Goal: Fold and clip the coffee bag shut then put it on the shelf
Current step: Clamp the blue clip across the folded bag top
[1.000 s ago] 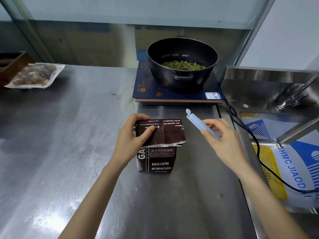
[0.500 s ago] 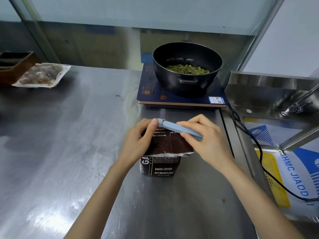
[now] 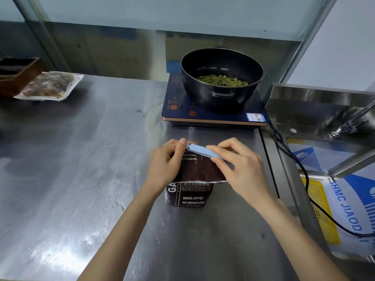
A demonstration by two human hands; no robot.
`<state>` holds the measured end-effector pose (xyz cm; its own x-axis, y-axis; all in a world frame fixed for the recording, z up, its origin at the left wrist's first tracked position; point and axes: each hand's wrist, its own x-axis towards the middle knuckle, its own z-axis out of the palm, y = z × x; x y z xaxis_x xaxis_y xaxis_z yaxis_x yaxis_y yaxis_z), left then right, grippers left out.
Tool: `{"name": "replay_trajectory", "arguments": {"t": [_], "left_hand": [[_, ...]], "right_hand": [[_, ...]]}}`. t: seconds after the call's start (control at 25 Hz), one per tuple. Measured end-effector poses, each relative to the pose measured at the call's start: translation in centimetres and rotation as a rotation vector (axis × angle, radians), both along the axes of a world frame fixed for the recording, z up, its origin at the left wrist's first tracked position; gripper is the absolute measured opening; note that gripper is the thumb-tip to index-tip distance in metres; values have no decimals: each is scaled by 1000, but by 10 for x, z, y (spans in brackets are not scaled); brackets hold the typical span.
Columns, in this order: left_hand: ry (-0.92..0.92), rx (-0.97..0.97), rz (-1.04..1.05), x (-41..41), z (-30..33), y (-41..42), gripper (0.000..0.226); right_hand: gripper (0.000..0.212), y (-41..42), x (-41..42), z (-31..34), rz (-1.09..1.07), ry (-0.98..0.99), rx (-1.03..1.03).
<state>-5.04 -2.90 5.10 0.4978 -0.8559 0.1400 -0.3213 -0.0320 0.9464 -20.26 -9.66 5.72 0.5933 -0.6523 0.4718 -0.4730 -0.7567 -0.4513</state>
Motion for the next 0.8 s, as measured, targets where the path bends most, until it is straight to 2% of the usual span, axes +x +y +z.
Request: {"name": "replay_trajectory", "arguments": {"t": [0.12,0.2,0.28,0.36,0.52,0.68,0.8], "left_hand": [[-14,0,0,0,-4,-1,42],[7,19,32,1,-5,-4,39],[54,35,50,2,-4,-7,37],[80,50,48,3,-6,-7,36],[78,58,50,4,-6,-5,35],[93,49,50,4,-6,-6,34],[99,37,90,3,-6,-6,35]], "right_hand": [[24,3,-2,-2,-2,-35,-42],[25,6,-1,8,8,-199,18],[24,4,0,21,-15,-289,-25],[24,1,-2,27,-26,-282,-10],[25,-2,-14,23,-17,-239,204],[22,-5,-27,19,2,-160,293],[17,-7,-39,11,66,-99,437]]}}
